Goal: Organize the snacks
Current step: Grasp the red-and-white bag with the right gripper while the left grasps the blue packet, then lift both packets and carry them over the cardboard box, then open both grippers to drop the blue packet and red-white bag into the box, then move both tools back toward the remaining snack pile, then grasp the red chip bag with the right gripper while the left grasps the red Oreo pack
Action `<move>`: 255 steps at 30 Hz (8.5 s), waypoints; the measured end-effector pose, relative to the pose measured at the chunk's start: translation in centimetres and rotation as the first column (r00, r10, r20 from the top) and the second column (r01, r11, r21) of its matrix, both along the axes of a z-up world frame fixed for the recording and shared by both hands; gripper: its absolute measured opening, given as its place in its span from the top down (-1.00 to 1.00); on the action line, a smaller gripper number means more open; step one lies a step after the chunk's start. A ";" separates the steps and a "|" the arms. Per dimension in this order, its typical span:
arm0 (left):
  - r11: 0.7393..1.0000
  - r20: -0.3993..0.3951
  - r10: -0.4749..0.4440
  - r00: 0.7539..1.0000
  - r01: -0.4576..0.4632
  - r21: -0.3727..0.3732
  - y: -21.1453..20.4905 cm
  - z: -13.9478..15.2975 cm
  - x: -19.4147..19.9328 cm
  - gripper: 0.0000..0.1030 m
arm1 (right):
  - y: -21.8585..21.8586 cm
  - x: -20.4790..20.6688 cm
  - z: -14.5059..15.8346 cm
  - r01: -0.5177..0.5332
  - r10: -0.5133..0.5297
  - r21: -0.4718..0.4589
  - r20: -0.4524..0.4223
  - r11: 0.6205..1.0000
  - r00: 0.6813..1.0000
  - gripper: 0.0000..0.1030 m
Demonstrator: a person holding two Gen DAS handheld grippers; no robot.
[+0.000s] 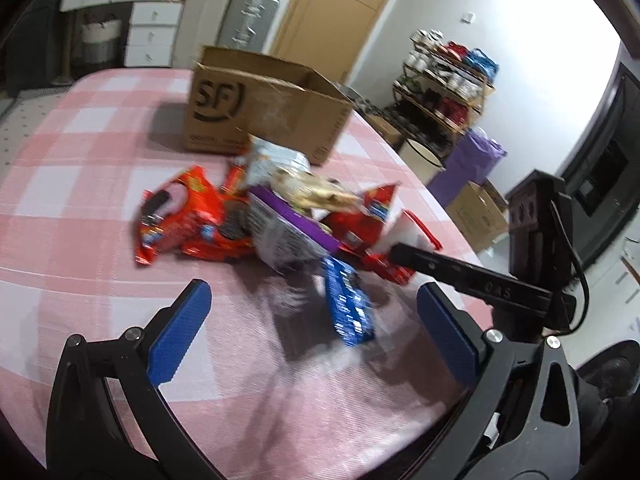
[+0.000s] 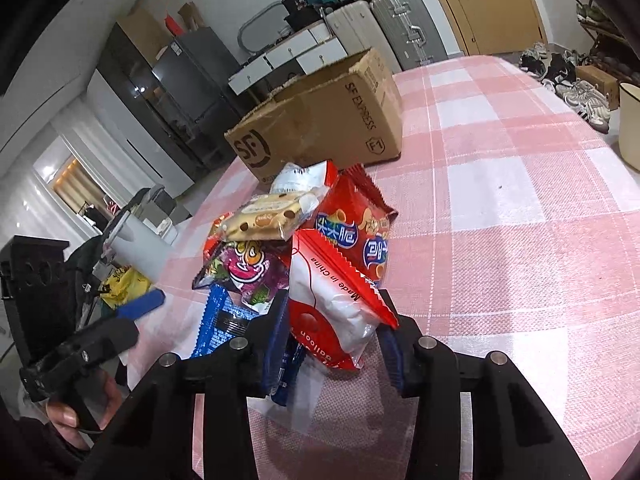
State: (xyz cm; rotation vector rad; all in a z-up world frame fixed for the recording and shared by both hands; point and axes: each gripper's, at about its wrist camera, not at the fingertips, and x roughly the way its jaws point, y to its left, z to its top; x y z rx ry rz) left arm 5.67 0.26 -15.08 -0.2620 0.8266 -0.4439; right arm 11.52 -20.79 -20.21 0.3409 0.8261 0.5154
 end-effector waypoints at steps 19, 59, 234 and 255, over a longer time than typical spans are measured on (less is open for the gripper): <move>0.996 -0.148 -0.083 0.986 0.085 0.009 -5.0 -3.8 3.1 -0.86 | -3.3 -0.9 0.0 0.051 -0.051 0.041 0.010 0.998 0.999 0.18; 0.993 -0.170 -0.108 0.979 0.116 0.035 -6.7 -3.6 3.0 0.59 | -3.5 -1.7 1.0 0.059 -0.060 0.034 0.020 0.998 0.998 0.18; 0.983 0.196 0.183 0.963 -0.184 -0.013 3.9 9.1 -0.4 -0.98 | 1.5 0.9 7.1 -0.028 0.044 -0.121 0.139 0.992 0.989 -0.91; 0.986 0.121 0.167 0.978 -0.167 -0.012 4.6 3.5 3.8 -0.98 | 3.8 6.5 0.2 -0.087 0.092 -0.216 0.009 0.973 0.996 -0.90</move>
